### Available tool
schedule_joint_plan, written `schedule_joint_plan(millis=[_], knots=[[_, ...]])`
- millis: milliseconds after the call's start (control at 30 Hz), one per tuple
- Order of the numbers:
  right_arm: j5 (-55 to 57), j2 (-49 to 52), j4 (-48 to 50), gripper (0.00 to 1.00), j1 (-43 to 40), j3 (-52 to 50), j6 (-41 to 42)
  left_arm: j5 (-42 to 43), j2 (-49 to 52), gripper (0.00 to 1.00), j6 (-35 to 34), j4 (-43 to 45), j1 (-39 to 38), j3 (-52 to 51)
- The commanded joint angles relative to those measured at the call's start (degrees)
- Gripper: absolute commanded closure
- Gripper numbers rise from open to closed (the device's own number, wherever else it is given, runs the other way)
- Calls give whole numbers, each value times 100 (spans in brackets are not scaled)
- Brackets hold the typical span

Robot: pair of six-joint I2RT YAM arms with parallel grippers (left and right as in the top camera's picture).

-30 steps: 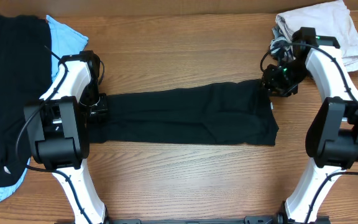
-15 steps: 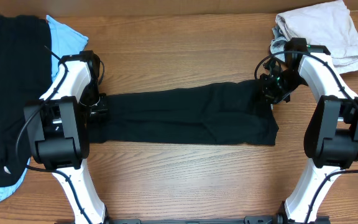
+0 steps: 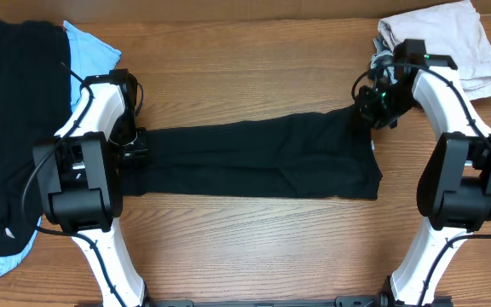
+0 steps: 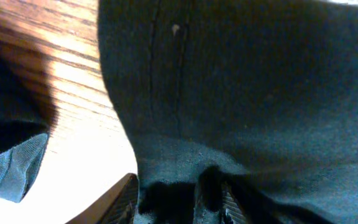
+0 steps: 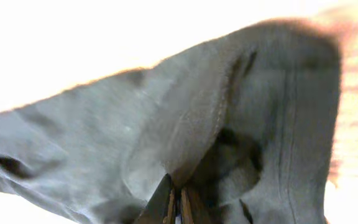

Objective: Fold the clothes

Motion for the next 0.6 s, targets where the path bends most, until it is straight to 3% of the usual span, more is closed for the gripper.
schedule_joint_plan(millis=[0,567], knots=[[166,-192,35,96,-20,382,334,138,155,57,7,251,0,-61],[612,-192,833,96,-184,422,739,140,155,58,4,356,0,-61]])
